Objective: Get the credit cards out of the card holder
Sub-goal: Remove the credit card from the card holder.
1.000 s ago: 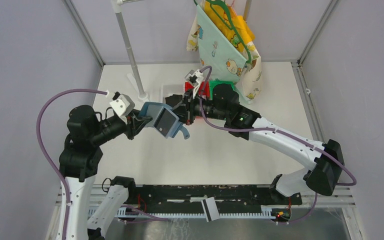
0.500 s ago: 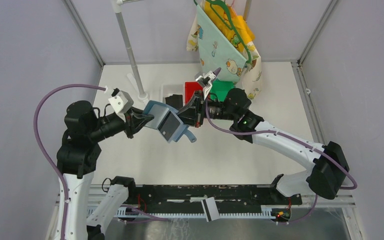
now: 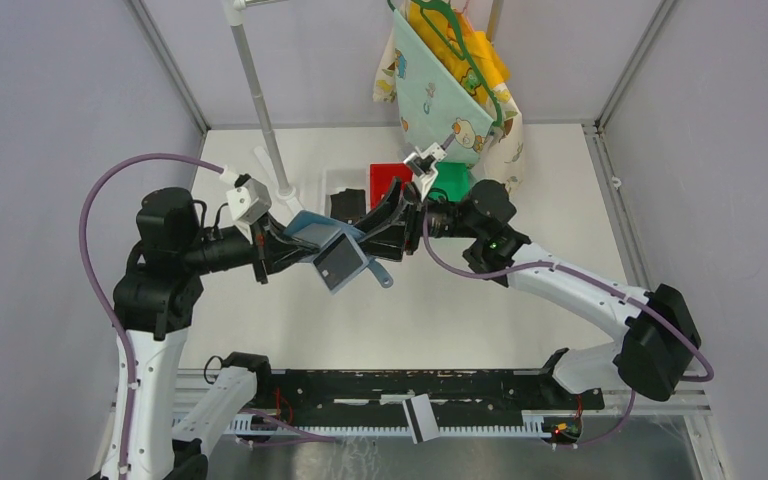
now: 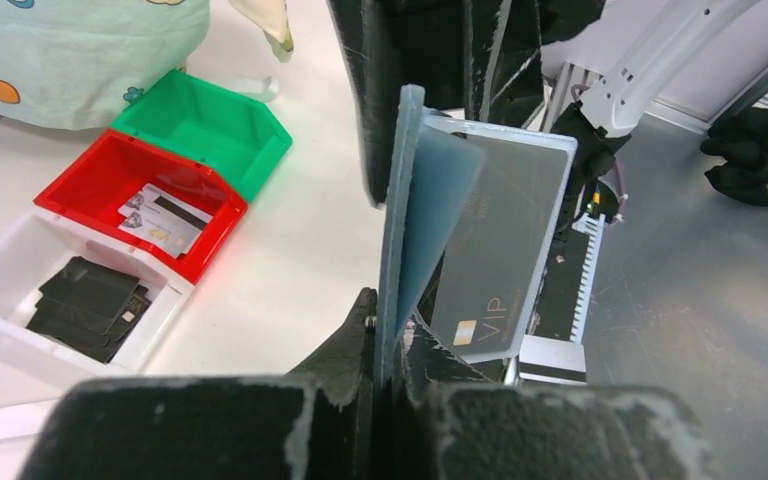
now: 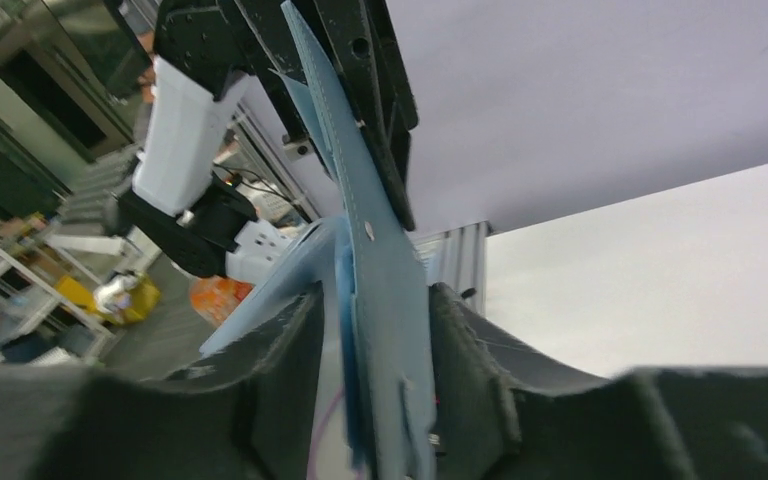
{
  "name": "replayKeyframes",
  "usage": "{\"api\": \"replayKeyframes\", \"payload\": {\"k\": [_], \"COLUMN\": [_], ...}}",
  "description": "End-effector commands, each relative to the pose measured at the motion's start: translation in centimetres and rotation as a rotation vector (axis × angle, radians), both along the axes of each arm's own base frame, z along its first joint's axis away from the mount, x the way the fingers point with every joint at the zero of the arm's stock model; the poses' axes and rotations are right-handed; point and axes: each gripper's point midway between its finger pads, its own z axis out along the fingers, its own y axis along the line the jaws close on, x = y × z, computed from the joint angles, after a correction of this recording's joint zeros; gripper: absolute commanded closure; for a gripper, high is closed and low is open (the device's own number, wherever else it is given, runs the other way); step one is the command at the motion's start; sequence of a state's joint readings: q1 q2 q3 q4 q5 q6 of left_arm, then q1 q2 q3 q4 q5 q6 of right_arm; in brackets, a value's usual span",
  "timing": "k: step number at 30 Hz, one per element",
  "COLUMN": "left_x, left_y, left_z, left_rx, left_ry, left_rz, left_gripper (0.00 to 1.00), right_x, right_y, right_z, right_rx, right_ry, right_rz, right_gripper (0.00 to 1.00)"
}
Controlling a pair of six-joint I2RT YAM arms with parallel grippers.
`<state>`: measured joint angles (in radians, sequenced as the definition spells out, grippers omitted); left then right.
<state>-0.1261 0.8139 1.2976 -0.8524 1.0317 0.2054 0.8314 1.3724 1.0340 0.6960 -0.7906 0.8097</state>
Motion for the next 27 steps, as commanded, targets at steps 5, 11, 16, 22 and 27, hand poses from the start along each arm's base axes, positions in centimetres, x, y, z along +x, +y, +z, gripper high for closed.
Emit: {"api": "replayKeyframes", "payload": {"k": [5, 11, 16, 22, 27], "left_x": [-1.7, -0.8, 0.1, 0.2, 0.0], "left_y": [0.1, 0.4, 0.2, 0.3, 0.5], "left_z": [0.0, -2.9, -3.8, -5.3, -5.8], "left_rx": [0.049, 0.100, 0.116, 0.158, 0.183], "left_ry": [-0.099, -0.096, -0.051, -0.015, -0.014], "left_rz": [-0.080, -0.085, -0.108, -0.158, -0.178], "left_gripper": [0.98, 0.98, 0.98, 0.98, 0.96], "right_x": [4.0, 5.3, 3.7, 2.5, 1.6], "right_y": [-4.4, -4.9, -3.2, -0.1, 1.7], "right_z": [0.1, 3.2, 3.0, 0.5, -1.2], "right_rx": [-0.083, -0.082, -0.090, -0.200, -0.277], "right_ry": [-0.307, -0.407, -0.433, -0.482, -0.512], "right_rz": [-0.143, -0.141, -0.057, 0.015, 0.070], "right_gripper": [0.02, 0.02, 0.02, 0.14, 0.21]}}
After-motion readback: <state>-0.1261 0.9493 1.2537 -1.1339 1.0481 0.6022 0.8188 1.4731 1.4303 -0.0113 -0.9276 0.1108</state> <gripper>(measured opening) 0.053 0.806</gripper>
